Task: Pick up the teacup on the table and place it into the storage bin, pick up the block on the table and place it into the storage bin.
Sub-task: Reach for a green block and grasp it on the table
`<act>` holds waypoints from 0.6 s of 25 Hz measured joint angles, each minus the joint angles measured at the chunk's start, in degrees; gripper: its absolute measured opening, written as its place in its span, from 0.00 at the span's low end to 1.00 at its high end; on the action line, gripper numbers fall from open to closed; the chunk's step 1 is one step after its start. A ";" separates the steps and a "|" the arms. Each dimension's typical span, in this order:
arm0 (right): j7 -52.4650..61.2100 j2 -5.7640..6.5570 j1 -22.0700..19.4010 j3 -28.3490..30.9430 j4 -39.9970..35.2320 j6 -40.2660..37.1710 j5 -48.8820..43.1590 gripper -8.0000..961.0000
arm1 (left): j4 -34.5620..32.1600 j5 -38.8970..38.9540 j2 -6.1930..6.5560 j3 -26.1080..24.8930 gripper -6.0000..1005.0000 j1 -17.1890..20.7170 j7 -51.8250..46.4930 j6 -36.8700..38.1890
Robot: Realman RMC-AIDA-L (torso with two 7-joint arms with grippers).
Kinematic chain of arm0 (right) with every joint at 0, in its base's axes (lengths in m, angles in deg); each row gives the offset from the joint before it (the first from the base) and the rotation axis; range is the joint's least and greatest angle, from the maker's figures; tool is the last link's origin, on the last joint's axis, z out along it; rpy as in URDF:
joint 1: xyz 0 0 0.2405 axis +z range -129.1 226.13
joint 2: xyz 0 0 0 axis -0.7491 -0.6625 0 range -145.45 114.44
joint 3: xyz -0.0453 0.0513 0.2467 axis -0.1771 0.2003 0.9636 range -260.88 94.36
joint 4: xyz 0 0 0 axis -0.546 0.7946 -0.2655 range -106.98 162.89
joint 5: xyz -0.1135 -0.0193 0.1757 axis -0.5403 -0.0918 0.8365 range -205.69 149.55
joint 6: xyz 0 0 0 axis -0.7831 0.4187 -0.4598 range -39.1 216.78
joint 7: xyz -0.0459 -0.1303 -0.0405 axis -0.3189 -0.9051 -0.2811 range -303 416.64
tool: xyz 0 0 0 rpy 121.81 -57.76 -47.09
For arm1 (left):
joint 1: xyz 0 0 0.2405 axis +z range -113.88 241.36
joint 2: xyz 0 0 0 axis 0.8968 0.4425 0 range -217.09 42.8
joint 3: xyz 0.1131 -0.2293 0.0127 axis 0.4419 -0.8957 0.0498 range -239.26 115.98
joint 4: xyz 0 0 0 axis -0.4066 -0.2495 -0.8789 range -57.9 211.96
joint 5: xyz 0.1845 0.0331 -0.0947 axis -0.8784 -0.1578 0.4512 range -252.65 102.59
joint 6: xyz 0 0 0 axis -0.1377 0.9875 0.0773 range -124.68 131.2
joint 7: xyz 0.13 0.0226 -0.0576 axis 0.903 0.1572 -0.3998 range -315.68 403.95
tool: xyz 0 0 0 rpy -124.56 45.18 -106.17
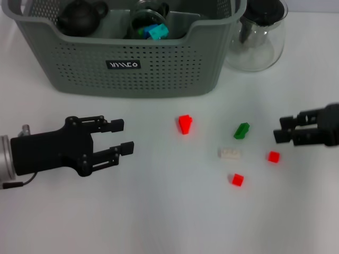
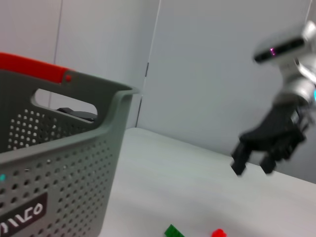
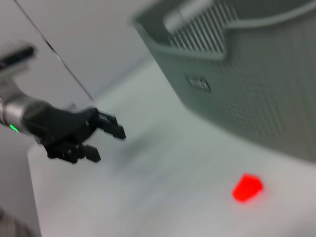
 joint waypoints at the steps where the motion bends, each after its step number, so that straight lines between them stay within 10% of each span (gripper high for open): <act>1: 4.10 -0.14 1.15 -1.63 -3.89 -1.14 -1.34 0.56 | 0.47 -0.18 -0.05 0.09 0.54 -0.06 0.55 -0.17; 7: 24.70 0.13 10.36 -15.18 -18.17 -5.94 -13.13 0.56 | 2.37 -0.87 0.08 0.48 0.54 -0.90 1.54 0.23; 15: 33.99 -0.56 16.59 -34.30 -17.93 -1.04 -21.61 0.56 | 3.49 -0.79 0.05 -0.01 0.54 -0.92 2.19 0.02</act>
